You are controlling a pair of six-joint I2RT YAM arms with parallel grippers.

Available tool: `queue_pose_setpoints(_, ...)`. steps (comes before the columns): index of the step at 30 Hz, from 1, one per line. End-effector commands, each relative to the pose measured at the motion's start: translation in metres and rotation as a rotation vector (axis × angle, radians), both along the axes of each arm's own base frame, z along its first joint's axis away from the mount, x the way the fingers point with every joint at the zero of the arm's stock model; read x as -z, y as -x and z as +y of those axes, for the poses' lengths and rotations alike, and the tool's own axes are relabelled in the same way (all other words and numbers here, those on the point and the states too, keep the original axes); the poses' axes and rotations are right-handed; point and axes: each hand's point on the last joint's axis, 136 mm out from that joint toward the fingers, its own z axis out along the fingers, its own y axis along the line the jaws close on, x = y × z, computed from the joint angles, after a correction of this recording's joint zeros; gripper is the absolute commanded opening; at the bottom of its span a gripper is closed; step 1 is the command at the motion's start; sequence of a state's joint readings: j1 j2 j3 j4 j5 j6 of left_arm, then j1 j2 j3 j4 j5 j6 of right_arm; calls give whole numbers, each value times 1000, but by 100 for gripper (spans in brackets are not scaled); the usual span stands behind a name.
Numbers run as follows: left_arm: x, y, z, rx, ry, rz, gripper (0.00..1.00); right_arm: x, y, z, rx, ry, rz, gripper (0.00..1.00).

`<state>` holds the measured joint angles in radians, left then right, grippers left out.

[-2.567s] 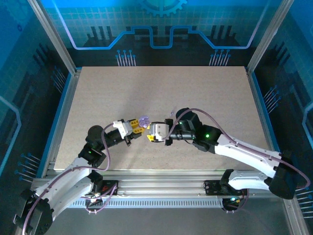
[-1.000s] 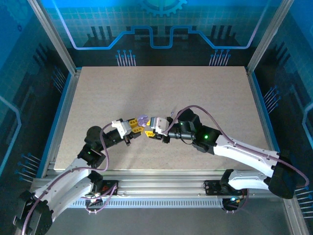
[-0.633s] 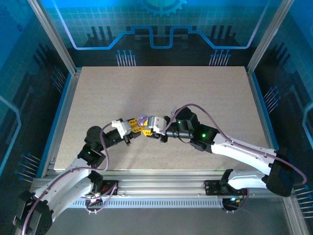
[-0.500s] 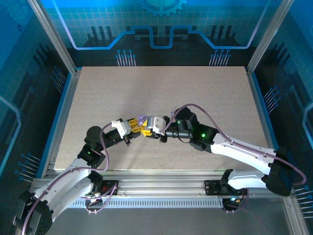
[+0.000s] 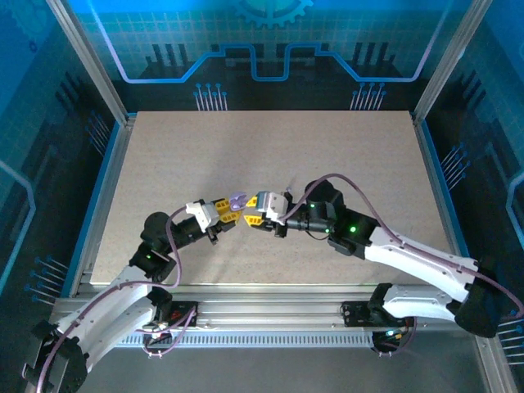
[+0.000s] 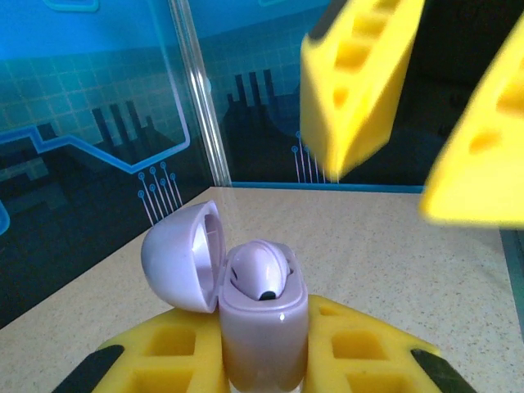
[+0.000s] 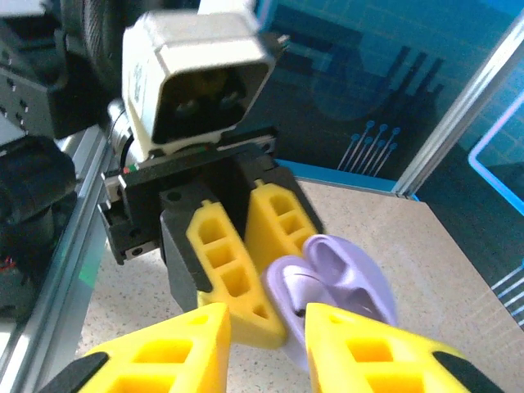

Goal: Insert wireless bluetooth earbuds into charging case

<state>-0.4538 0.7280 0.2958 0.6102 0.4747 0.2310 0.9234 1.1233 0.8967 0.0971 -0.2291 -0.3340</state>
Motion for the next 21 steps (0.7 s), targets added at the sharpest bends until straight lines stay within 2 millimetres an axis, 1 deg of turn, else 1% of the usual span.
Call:
queue_pose_setpoints(1, 4, -7, 5, -49, 19, 38, 12, 1, -12, -20, 91, -20, 107, 32)
queue_pose_setpoints(4, 15, -18, 8, -99, 7, 90, 11, 17, -26, -32, 188, -3, 237, 33)
queue_pose_setpoints(7, 25, -28, 12, -150, 5, 137, 11, 35, -49, -46, 331, 13, 390, 33)
queue_pose_setpoints(12, 34, -39, 22, -236, 7, 182, 12, 72, -86, -68, 545, 38, 662, 33)
queue_pose_setpoints(16, 39, -38, 23, -238, -3, 192, 12, 107, -113, -78, 679, 69, 894, 33)
queue_pose_setpoints(19, 45, -38, 24, -241, -17, 196, 12, 132, -132, -87, 795, 114, 1031, 32)
queue_pose_setpoints(21, 53, -40, 24, -248, -48, 205, 12, 150, -144, -95, 878, 147, 1101, 32)
